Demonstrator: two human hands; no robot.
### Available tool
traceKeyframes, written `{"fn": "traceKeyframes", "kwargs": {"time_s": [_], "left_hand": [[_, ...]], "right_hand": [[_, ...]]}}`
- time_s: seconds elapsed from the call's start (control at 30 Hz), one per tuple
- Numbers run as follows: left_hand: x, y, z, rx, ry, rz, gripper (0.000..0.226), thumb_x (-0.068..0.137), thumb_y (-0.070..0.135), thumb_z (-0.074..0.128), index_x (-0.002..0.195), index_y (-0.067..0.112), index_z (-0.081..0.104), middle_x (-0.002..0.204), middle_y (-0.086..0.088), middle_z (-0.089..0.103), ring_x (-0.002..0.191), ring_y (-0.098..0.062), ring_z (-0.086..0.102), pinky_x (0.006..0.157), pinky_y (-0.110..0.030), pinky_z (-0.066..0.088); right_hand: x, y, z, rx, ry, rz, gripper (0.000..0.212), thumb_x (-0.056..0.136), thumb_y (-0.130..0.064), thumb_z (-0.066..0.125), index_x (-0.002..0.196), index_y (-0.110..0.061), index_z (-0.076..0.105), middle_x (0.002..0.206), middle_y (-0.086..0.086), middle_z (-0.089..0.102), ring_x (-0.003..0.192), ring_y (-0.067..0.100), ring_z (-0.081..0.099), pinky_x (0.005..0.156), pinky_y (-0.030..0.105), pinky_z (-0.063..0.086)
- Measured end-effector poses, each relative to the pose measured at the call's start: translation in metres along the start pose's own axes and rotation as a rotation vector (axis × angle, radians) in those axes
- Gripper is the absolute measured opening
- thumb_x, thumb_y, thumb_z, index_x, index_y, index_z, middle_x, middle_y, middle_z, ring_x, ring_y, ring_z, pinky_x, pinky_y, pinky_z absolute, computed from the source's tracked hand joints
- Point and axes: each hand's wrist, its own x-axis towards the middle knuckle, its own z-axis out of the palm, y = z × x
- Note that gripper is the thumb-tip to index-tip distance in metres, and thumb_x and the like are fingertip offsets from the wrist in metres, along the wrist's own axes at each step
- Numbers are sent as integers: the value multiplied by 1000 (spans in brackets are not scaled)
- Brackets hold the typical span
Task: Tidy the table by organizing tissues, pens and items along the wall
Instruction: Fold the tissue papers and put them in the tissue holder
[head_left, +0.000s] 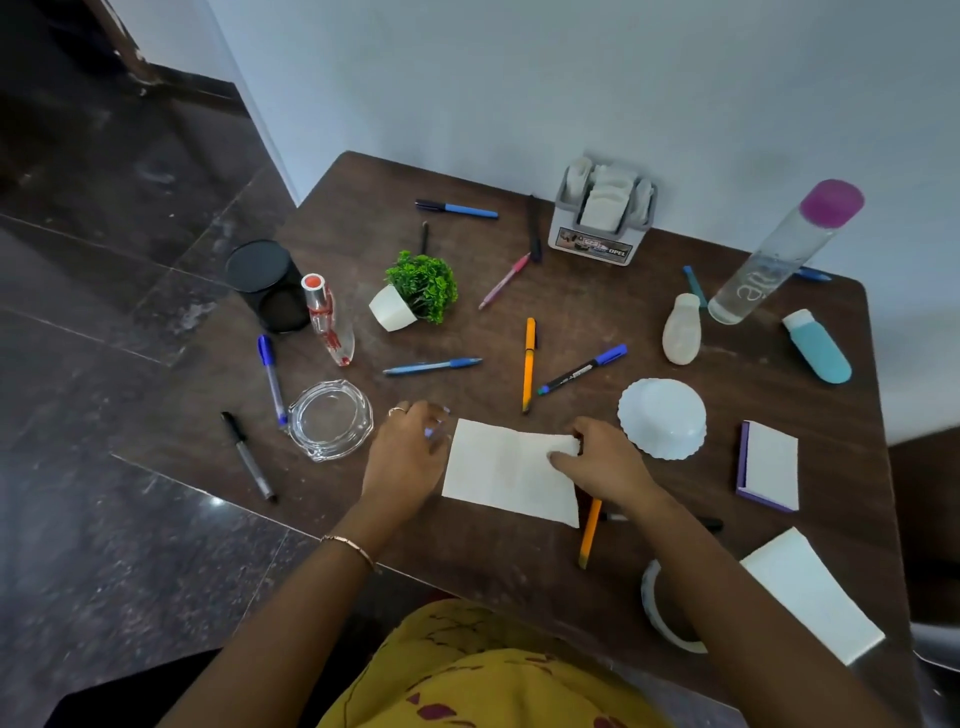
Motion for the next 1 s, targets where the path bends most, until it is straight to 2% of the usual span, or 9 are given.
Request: {"fn": "traceKeyframes", "kwargs": {"time_s": [0.1,0.2,0.37,0.5,0.63,0.73,0.83,0.9,1.0], "left_hand": [[-13,2,3,-178,-65,-107,18,86,18,66,103,11,65,96,2,67,85,-14,62,75,-24,46],[-21,1,10,-410,-215,-218,18,90,17,63,108,16,62,107,2,69,83,-13,66,76,-25,54],[-26,-1,13,-614,-262,-376,32,99,33,44,113,11,62,102,-1,70,79,-13,68,76,-25,55],[-22,-8,14,-609,-254,-446,42,96,52,40,105,20,65,101,-2,69,93,-18,66,89,-41,56],[-17,-7,16,-519,-263,-438,38,90,49,57,102,14,65,97,-5,69,91,-20,66,85,-43,57],[-16,-7,18,-401,-216,-381,22,84,35,70,100,20,65,89,0,70,82,-16,67,78,-37,59],[-18,-7,19,-330,-178,-358,16,83,28,71,95,17,66,81,-1,70,73,-16,67,72,-29,57],[-19,-8,20,-284,-178,-353,13,82,30,72,89,22,65,77,3,69,71,-14,67,70,-29,56],[-19,-9,19,-202,-183,-348,13,80,33,72,85,26,63,70,11,62,68,-8,63,60,-22,47]], "right_hand": [[4,-13,-4,229,-60,71,28,83,-29,68,106,-18,57,96,-5,56,90,14,57,68,27,44],[7,-32,-6,532,-149,135,25,84,-21,69,106,-16,57,100,2,62,81,13,60,60,22,47],[17,-61,3,628,-213,162,29,85,-21,70,109,-13,56,98,6,65,71,11,60,59,23,49],[20,-73,12,672,-284,202,30,90,-30,65,111,-12,53,94,3,71,73,11,64,69,26,53],[19,-69,15,750,-257,265,23,97,-30,52,112,-13,52,94,3,71,76,15,66,69,27,54],[17,-52,15,652,-97,227,19,97,-24,51,108,-12,60,91,5,69,73,14,64,67,27,53],[15,-31,20,330,26,120,16,91,-31,58,96,-16,62,86,0,66,77,15,64,73,35,55],[12,-24,23,142,36,52,18,89,-38,61,87,-20,60,80,-5,61,78,11,60,70,32,51],[7,-28,29,71,-1,52,26,86,-47,63,84,-22,57,74,-8,57,71,8,56,63,27,45]]}}
